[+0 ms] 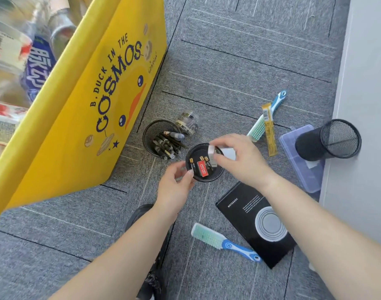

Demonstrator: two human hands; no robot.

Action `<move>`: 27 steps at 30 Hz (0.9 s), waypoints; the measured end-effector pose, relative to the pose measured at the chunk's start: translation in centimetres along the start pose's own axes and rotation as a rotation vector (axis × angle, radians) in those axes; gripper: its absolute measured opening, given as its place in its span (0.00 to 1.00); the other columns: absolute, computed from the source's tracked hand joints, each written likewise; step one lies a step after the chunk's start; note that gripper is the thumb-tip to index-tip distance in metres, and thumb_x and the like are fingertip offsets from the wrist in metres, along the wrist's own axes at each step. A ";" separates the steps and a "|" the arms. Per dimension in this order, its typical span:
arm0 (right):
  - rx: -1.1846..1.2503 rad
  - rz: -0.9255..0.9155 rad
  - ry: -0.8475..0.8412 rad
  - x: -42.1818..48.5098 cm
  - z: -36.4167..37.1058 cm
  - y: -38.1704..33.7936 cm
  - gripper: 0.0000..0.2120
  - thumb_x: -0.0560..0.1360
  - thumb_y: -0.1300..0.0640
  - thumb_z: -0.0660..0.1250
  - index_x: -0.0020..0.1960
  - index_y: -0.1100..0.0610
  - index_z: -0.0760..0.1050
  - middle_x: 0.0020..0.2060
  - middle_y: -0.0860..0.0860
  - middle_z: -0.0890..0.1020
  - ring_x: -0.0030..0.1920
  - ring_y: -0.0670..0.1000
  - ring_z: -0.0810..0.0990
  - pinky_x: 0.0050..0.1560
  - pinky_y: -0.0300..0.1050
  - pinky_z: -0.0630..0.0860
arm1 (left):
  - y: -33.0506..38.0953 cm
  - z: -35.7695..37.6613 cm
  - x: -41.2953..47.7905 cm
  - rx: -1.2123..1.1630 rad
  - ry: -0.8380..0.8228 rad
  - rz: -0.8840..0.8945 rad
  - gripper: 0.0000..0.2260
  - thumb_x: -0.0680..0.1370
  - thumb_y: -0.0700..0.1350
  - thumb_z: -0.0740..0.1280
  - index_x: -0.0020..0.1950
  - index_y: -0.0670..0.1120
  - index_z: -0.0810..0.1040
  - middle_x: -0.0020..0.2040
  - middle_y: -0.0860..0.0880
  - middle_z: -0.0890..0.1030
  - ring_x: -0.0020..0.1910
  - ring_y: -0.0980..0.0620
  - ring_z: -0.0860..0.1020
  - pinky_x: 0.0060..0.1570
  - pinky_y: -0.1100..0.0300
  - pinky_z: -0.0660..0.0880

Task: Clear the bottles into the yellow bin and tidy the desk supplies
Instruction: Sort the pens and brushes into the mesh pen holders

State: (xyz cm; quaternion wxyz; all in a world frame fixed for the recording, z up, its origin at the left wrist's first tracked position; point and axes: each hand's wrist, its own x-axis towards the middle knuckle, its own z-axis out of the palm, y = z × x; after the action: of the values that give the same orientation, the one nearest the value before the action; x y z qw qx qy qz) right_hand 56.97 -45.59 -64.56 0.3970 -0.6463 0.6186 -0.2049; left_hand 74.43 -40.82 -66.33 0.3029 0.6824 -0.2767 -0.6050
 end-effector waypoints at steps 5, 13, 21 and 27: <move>0.046 0.148 0.061 0.0 0.2 1.7 0.12 0.76 0.61 0.64 0.57 0.51 0.78 0.54 0.47 0.78 0.53 0.46 0.75 0.58 0.42 0.70 | 0.2 0.2 0.0 -0.020 -0.009 -0.010 0.12 0.79 0.41 0.65 0.61 0.51 0.71 0.53 0.49 0.76 0.47 0.53 0.81 0.48 0.62 0.77; -0.529 0.243 -0.267 1.0 2.2 5.2 0.37 0.70 0.57 0.72 0.74 0.50 0.58 0.71 0.50 0.65 0.70 0.55 0.61 0.66 0.54 0.64 | 0.4 -0.2 0.1 -0.057 -0.054 -0.036 0.12 0.79 0.40 0.64 0.59 0.52 0.70 0.52 0.51 0.76 0.47 0.54 0.80 0.47 0.65 0.78; 0.096 0.338 0.251 0.1 0.2 3.0 0.33 0.65 0.59 0.77 0.65 0.53 0.65 0.61 0.51 0.68 0.57 0.50 0.71 0.59 0.41 0.70 | 0.4 -0.1 0.1 -0.061 -0.037 -0.051 0.12 0.79 0.40 0.64 0.59 0.52 0.69 0.52 0.50 0.76 0.47 0.54 0.80 0.48 0.63 0.78; -0.042 0.076 0.150 -1.2 -0.5 -1.6 0.28 0.63 0.51 0.79 0.52 0.51 0.64 0.48 0.45 0.72 0.48 0.49 0.73 0.46 0.43 0.69 | 0.9 0.1 -0.1 -0.036 -0.022 -0.084 0.13 0.79 0.38 0.64 0.63 0.48 0.71 0.53 0.49 0.76 0.47 0.53 0.80 0.48 0.63 0.78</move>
State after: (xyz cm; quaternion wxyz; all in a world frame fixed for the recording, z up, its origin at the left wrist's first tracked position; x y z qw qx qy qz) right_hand 57.45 -44.74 -62.73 0.3435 -0.6131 0.6750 -0.2247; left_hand 74.35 -41.34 -65.59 0.2864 0.6810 -0.2400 -0.6298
